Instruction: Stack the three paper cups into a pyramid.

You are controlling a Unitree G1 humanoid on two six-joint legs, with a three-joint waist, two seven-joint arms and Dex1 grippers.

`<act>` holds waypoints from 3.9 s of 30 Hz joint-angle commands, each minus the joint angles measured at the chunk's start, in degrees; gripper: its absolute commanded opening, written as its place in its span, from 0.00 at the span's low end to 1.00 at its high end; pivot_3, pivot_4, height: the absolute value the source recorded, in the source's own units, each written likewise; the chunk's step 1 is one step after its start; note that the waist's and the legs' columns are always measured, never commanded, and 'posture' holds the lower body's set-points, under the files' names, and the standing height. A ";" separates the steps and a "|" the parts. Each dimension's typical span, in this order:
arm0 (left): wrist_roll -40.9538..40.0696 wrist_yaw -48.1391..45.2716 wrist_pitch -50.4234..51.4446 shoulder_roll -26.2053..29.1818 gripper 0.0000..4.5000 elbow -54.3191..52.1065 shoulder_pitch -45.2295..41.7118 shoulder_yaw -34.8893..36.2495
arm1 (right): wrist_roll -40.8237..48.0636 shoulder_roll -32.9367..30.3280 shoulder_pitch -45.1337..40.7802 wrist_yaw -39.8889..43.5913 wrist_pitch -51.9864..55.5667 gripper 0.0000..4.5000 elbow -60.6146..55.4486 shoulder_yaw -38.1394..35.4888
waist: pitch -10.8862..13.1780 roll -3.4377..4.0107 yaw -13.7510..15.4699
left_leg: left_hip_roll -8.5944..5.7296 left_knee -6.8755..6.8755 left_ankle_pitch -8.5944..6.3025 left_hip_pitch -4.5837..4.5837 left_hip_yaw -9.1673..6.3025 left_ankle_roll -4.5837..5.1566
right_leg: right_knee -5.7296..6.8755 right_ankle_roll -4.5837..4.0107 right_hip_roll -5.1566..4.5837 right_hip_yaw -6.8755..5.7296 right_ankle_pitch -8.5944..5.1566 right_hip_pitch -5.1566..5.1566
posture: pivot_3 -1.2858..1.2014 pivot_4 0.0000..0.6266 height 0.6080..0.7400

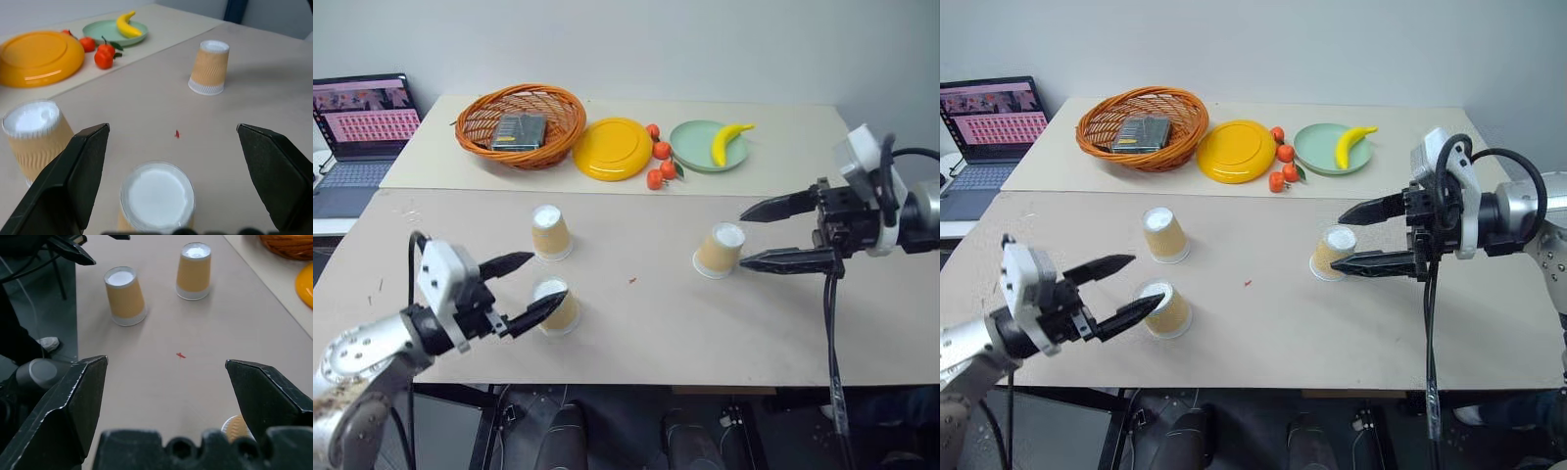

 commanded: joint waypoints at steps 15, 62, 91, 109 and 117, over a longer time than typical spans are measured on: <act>14.99 4.23 -17.88 -8.20 0.99 5.69 4.44 -14.02 | 0.67 -0.75 -1.98 -0.03 2.25 1.00 -1.50 -2.61 | -0.01 0.00 0.26 | -0.01 0.11 0.00 -0.01 0.06 -0.01 | -0.02 -0.11 -0.03 0.02 -0.04 0.02 | 0.52 0.24 0.94; 25.69 -19.82 -20.66 -17.20 0.58 50.34 -54.34 -49.56 | 18.24 2.07 23.40 -26.33 10.52 1.00 -25.78 -27.38 | -0.02 0.03 1.13 | -0.17 0.33 -0.04 -0.33 -0.18 0.11 | -0.02 0.25 -0.04 -0.06 0.03 0.02 | 0.52 0.24 0.94; 23.48 -14.24 -14.81 -22.97 0.99 47.89 -55.45 -40.17 | 10.56 -6.54 33.01 -15.93 5.56 1.00 -17.07 -27.82 | -0.02 0.03 1.33 | -0.17 0.45 -0.04 -0.33 -0.19 0.10 | -0.01 0.31 -0.05 -0.06 0.06 0.05 | 0.52 0.24 0.94; 19.31 8.43 8.80 -4.82 0.99 33.68 -65.89 -15.07 | -3.80 -3.18 13.15 -2.57 -6.80 1.00 1.13 -2.60 | 0.01 0.14 -1.19 | -0.19 0.38 -0.04 -0.27 -0.16 0.10 | 0.00 0.74 -0.05 0.03 -0.13 0.04 | 0.52 0.24 0.94; 14.82 14.50 10.15 -6.85 0.99 12.88 -38.37 -2.60 | -11.75 0.04 -0.91 6.45 -11.77 1.00 13.28 6.54 | 0.03 0.10 -0.10 | -0.19 0.41 -0.05 -0.33 -0.18 0.08 | -0.02 0.41 -0.08 -0.05 0.08 0.03 | 0.52 0.24 0.94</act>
